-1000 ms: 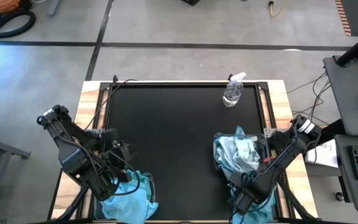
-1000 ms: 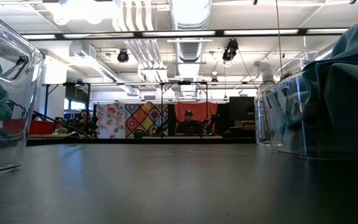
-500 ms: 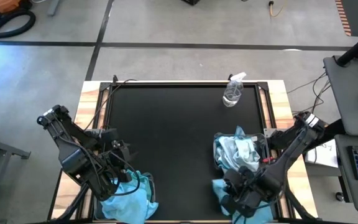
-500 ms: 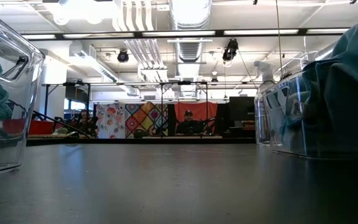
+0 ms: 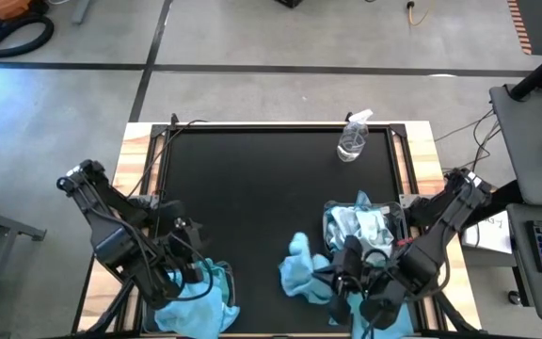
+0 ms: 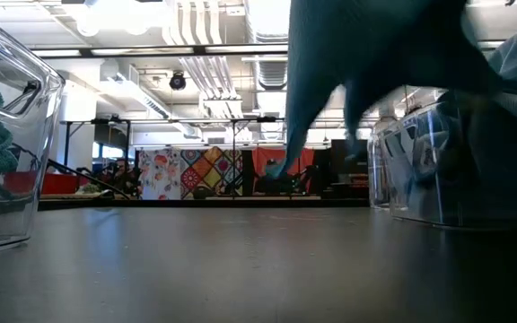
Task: Sort microfiber towel by color & place in baskets
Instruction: Put the blue microfiber towel into the left transparent bin
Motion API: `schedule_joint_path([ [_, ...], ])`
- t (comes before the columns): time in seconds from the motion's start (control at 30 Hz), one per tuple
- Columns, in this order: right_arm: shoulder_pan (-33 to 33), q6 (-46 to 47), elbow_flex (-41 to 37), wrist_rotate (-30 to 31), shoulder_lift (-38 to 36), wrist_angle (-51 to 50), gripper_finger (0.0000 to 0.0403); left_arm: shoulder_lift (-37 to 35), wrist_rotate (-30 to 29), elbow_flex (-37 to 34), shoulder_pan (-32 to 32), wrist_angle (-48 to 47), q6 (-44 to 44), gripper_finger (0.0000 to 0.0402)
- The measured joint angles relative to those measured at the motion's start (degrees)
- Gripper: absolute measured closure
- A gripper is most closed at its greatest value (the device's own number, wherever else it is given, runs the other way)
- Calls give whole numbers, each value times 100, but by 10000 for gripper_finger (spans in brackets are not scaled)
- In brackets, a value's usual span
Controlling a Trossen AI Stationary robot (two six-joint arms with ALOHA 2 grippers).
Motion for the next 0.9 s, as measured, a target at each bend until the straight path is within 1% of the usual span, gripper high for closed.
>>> schedule_joint_path([
  [0.17, -295, -733, 180, 32, 1, 439, 394, 121, -9, 0, 15, 478, 492, 288],
  [0.27, -473, -1037, 320, 30, 4, 526, 394, 140, -148, 0, 32, 547, 561, 288],
  [0.4, -745, -1682, 456, 19, 4, 839, 394, 136, -434, 0, 93, 639, 590, 288],
  [0.5, -1006, -2171, 521, -75, 4, 1226, 394, 137, -438, 0, 203, 931, 805, 288],
  [0.67, -1441, -2553, 529, -448, 2, 1634, 394, 244, -240, 0, 382, 1796, 1639, 288],
  [0.8, -1691, -2647, 529, -460, 2, 1652, 394, 313, -101, 0, 521, 2428, 2379, 288],
  [0.9, -1770, -2806, 529, -459, 2, 1749, 394, 314, -98, 0, 630, 2566, 2519, 288],
])
